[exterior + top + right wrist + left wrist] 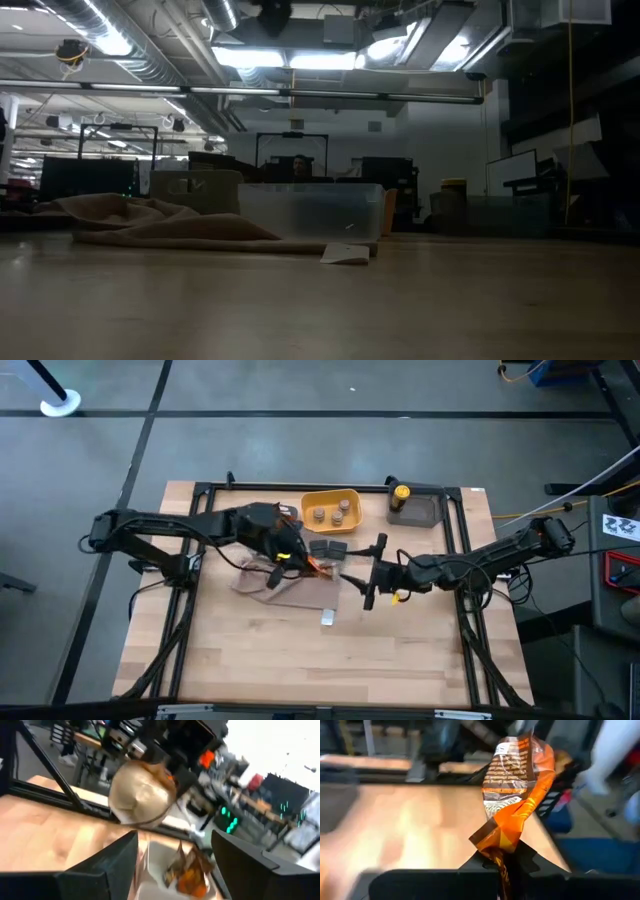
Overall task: Sort spices by type
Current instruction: Put the orange seasoning pack into the gray bin
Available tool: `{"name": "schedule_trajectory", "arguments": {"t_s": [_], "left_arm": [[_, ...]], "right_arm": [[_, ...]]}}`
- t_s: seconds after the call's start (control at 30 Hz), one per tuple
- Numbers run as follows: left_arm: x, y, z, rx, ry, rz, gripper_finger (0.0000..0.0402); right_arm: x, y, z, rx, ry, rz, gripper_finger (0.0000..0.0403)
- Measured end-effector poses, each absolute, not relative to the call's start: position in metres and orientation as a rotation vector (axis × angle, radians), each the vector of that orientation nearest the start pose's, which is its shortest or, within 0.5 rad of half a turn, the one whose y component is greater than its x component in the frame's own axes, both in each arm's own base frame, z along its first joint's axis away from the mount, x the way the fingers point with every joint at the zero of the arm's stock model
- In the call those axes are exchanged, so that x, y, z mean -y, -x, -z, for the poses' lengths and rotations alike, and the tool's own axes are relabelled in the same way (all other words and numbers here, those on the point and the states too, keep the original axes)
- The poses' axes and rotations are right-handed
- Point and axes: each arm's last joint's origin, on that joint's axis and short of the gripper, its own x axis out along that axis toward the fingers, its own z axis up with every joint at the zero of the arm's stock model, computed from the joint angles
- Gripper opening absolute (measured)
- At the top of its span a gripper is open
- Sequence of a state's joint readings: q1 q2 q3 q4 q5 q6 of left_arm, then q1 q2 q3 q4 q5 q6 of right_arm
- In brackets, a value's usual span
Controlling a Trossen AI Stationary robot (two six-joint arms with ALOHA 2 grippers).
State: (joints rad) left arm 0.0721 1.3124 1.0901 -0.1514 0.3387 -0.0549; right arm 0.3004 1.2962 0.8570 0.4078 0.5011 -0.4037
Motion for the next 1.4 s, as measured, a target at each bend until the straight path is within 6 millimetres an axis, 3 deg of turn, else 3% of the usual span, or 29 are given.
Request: {"name": "schedule_trajectory", "arguments": {"t_s": [0.4, 0.67, 0.93, 1.4], "left_arm": [[-0.043, -0.217, -0.348, -0.576, -0.097, -0.159, 0.0000], [-0.063, -0.189, -0.331, -0.899, -0.221, -0.431, 0.0000], [-0.078, -0.188, -0.302, -1.210, -0.181, -0.444, 0.0000], [-0.095, -0.226, -0.239, -1.603, -0.180, -0.312, 0.0000]], "right_arm": [[-0.068, -0.270, -0.284, -0.307, 0.254, 0.203, 0.0253], [-0.068, -0.256, -0.287, -0.366, 0.145, 0.056, 0.0253], [-0.064, -0.240, -0.297, -0.374, 0.092, 0.042, 0.0253], [-0.064, -0.237, -0.291, -0.446, 0.066, 0.033, 0.0253]]}}
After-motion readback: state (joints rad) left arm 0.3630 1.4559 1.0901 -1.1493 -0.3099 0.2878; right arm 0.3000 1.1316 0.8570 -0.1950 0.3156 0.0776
